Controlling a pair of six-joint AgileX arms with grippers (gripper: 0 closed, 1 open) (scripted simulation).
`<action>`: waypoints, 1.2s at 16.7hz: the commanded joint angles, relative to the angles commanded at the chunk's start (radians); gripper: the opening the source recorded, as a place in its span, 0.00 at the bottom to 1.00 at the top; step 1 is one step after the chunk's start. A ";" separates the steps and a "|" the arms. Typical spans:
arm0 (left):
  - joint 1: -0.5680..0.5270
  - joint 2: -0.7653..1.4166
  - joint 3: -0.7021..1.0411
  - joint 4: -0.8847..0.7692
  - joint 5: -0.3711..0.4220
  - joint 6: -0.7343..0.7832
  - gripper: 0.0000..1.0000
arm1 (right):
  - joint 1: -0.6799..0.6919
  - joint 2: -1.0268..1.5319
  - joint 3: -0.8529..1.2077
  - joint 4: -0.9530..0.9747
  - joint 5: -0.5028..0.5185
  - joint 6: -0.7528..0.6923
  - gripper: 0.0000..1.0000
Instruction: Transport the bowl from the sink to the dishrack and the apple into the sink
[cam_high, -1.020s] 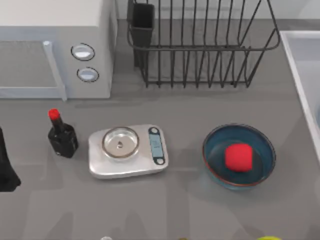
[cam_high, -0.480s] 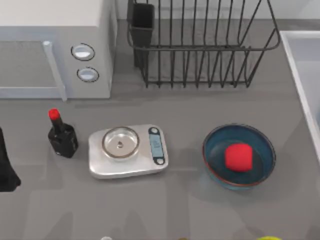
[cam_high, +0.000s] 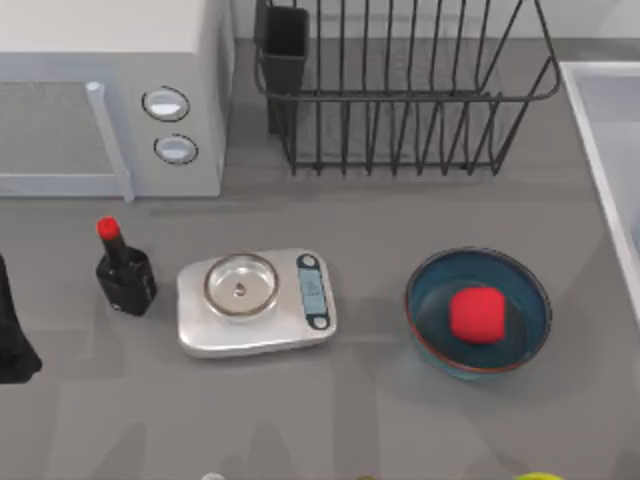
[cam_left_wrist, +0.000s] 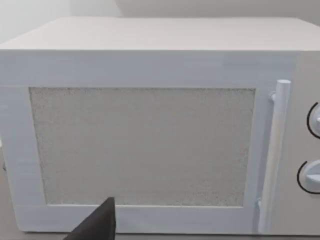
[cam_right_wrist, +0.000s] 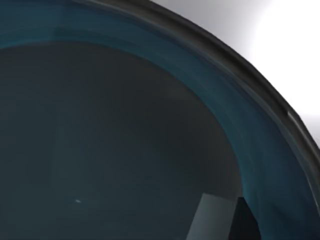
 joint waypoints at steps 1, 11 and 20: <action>0.000 0.000 0.000 0.000 0.000 0.000 1.00 | 0.000 0.000 0.000 0.000 0.000 0.000 0.00; 0.000 0.000 0.000 0.000 0.000 0.000 1.00 | -0.134 -0.357 -0.166 -0.182 -0.015 -0.117 0.00; 0.000 0.000 0.000 0.000 0.000 0.000 1.00 | -0.359 -1.035 -0.500 -0.535 -0.041 -0.368 0.00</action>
